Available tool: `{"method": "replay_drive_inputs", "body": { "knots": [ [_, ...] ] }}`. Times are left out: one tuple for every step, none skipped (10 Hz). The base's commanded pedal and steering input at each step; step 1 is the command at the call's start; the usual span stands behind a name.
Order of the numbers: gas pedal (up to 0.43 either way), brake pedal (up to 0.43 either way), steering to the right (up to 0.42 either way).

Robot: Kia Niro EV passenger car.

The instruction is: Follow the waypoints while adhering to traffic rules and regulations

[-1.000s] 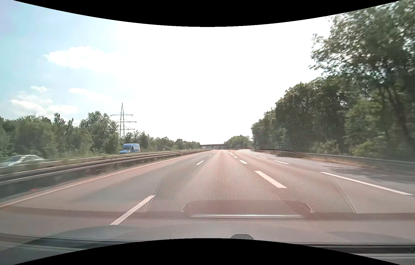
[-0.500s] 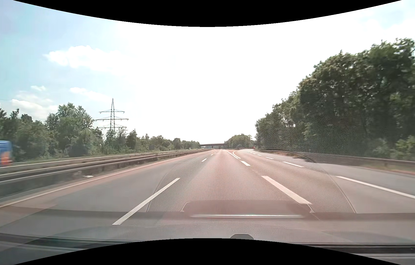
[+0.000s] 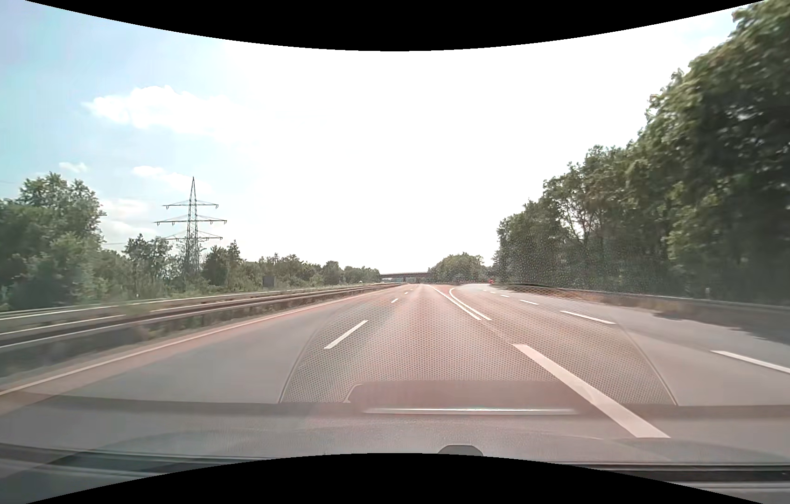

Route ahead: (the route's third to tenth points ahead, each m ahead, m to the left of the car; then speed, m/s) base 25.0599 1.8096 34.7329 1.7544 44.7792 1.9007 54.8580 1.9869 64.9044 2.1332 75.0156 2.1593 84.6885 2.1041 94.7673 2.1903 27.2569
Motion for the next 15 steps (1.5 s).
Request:
{"method": "replay_drive_inputs", "body": {
  "knots": [
    [0.228,0.0,-0.006],
    [0.228,0.0,-0.005],
    [0.228,0.0,-0.006],
    [0.228,0.0,-0.005],
    [0.228,0.0,-0.004],
    [0.228,0.0,-0.003],
    [0.228,0.0,-0.003],
    [0.228,0.0,-0.003],
    [0.228,0.0,-0.003],
    [0.228,0.0,-0.003],
    [0.228,0.0,-0.003],
    [0.228,0.0,-0.003],
    [0.228,0.0,-0.003],
    [0.228,0.0,-0.003],
    [0.228,0.0,-0.004]
  ]
}}
